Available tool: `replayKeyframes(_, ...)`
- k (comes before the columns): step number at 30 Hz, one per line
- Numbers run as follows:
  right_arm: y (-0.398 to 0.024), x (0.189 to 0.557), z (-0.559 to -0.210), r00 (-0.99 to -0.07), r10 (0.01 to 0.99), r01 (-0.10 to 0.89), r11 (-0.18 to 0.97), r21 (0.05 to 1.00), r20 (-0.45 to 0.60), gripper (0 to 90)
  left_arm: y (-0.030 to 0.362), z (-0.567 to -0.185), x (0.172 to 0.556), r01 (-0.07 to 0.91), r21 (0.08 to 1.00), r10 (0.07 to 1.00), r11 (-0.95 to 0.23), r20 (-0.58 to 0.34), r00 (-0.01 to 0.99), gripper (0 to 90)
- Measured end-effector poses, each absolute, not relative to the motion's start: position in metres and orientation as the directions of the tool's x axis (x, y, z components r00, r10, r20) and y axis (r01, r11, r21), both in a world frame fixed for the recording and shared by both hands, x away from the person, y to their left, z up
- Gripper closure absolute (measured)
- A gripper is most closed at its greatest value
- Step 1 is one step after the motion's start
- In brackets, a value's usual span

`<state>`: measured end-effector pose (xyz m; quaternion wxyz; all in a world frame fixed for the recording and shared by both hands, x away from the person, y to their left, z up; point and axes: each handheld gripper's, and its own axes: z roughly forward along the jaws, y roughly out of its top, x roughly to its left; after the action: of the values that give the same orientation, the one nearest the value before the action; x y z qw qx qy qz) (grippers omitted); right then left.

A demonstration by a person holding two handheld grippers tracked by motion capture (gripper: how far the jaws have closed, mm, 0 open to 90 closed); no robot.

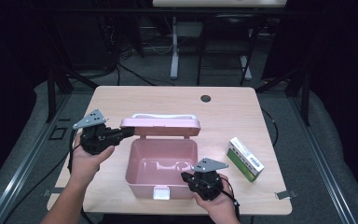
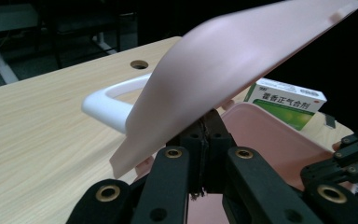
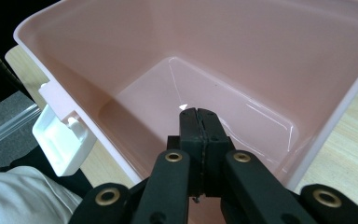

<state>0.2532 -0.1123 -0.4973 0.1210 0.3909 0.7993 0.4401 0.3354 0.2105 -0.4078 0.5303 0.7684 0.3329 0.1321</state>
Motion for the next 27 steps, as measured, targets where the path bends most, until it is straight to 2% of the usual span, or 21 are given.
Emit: replayKeyframes(27,-0.108,0.254,-0.501,-0.659,0.733,0.528,0.292,0.797,0.168,90.0,0.212,-0.423,0.349,0.403,0.891,0.668,-0.209,-0.170,0.724,88.6)
